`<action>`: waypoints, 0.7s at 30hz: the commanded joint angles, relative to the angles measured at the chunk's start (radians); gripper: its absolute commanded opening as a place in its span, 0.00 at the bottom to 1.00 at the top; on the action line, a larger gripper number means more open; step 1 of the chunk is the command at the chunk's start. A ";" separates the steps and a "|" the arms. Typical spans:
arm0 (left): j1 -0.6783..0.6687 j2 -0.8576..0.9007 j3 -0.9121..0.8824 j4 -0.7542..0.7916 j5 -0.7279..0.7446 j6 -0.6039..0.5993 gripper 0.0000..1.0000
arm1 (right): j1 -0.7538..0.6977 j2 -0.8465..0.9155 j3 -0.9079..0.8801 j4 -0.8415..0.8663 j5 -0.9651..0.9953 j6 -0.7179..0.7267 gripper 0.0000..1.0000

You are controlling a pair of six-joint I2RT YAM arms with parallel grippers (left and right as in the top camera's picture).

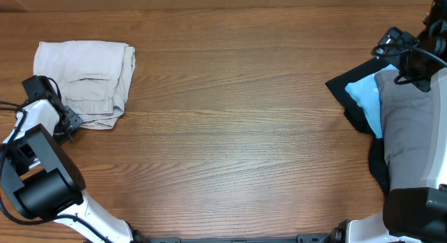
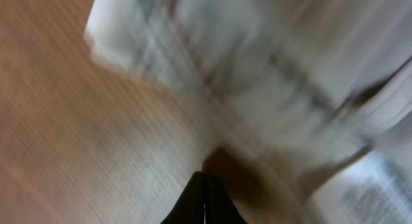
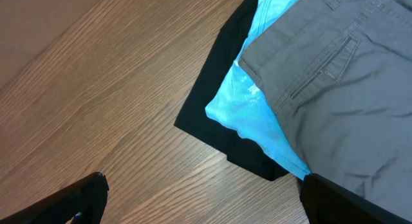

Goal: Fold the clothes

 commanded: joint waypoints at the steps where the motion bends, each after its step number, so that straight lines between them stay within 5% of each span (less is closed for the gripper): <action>1: 0.004 -0.116 0.071 -0.071 -0.027 -0.085 0.04 | -0.002 -0.003 0.003 0.002 0.010 0.000 1.00; 11: -0.051 -0.445 0.122 -0.124 0.401 -0.088 0.13 | -0.002 -0.003 0.003 0.002 0.010 0.000 1.00; 14: -0.083 -0.467 0.122 -0.125 0.412 -0.088 0.34 | -0.002 -0.003 0.003 0.002 0.010 0.000 1.00; 19: -0.106 -0.462 0.118 -0.130 0.411 -0.080 1.00 | -0.002 -0.003 0.003 0.002 0.010 0.000 1.00; 21: -0.106 -0.462 0.117 -0.134 0.411 -0.080 1.00 | -0.002 -0.003 0.003 0.002 0.009 0.000 1.00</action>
